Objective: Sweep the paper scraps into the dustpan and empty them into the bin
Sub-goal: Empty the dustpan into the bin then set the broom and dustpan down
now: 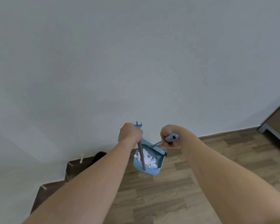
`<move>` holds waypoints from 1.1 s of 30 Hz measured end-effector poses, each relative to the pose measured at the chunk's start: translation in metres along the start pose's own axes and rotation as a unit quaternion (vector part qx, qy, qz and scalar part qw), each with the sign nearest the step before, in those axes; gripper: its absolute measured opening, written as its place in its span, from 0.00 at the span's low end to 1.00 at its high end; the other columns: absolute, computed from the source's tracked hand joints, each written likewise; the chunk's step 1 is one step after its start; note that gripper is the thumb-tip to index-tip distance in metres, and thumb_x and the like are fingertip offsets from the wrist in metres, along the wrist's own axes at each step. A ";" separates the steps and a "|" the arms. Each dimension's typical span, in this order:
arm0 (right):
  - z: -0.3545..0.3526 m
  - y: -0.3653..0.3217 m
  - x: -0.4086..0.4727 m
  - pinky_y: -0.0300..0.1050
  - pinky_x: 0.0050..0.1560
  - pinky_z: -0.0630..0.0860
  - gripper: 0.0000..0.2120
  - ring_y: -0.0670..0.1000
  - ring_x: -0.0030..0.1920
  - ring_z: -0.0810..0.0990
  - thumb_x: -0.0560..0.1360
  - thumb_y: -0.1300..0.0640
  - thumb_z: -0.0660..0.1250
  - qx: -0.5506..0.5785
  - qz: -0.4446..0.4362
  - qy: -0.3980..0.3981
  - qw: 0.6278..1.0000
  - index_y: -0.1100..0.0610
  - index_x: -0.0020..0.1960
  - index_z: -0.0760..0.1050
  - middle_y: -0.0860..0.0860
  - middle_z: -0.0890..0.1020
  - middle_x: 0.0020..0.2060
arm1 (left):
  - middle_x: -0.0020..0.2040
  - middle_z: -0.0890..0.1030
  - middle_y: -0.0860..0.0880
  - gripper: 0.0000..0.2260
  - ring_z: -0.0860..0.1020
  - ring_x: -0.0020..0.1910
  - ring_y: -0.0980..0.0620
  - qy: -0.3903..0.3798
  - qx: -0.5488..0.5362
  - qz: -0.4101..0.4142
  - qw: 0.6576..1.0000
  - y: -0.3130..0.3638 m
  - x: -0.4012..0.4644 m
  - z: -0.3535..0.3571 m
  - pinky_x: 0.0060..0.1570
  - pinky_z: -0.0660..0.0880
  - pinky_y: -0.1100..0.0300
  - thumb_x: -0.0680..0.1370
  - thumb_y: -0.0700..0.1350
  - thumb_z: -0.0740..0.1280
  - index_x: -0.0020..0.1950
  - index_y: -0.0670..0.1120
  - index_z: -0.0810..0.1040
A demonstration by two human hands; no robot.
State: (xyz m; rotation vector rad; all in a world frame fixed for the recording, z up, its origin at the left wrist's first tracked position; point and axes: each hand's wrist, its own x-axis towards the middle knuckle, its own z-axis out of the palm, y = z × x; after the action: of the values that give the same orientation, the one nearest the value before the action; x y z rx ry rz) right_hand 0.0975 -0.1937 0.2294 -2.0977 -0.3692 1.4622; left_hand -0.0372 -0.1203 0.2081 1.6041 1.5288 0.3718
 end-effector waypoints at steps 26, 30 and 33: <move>0.043 0.014 0.122 0.26 0.18 0.63 0.10 0.47 0.11 0.67 0.78 0.65 0.49 -0.229 0.029 -0.100 0.968 0.60 0.39 0.63 0.54 0.69 0.32 | 0.26 0.66 0.50 0.17 0.63 0.25 0.51 0.087 -0.052 -0.151 0.983 -0.128 0.034 0.067 0.28 0.59 0.60 0.75 0.41 0.60 0.27 0.47 0.63; 0.063 0.032 0.164 0.33 0.21 0.65 0.11 0.50 0.19 0.70 0.77 0.66 0.48 -0.285 0.008 -0.094 0.954 0.61 0.39 0.65 0.56 0.70 0.29 | 0.27 0.69 0.49 0.16 0.66 0.27 0.51 0.081 -0.037 -0.176 0.980 -0.160 0.054 0.088 0.29 0.62 0.60 0.76 0.41 0.60 0.28 0.47 0.65; 0.075 0.043 0.194 0.36 0.21 0.65 0.10 0.50 0.24 0.69 0.76 0.66 0.48 -0.295 -0.001 -0.081 0.952 0.61 0.49 0.67 0.57 0.71 0.29 | 0.30 0.72 0.49 0.14 0.68 0.28 0.51 0.088 -0.028 -0.186 0.978 -0.185 0.072 0.100 0.29 0.64 0.59 0.77 0.43 0.61 0.30 0.46 0.68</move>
State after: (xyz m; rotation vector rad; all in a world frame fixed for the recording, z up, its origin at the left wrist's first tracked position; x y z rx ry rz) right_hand 0.0963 -0.1080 0.0348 -2.4195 -0.9749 1.6743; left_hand -0.0722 -0.1145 -0.0112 1.2322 1.8937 0.3509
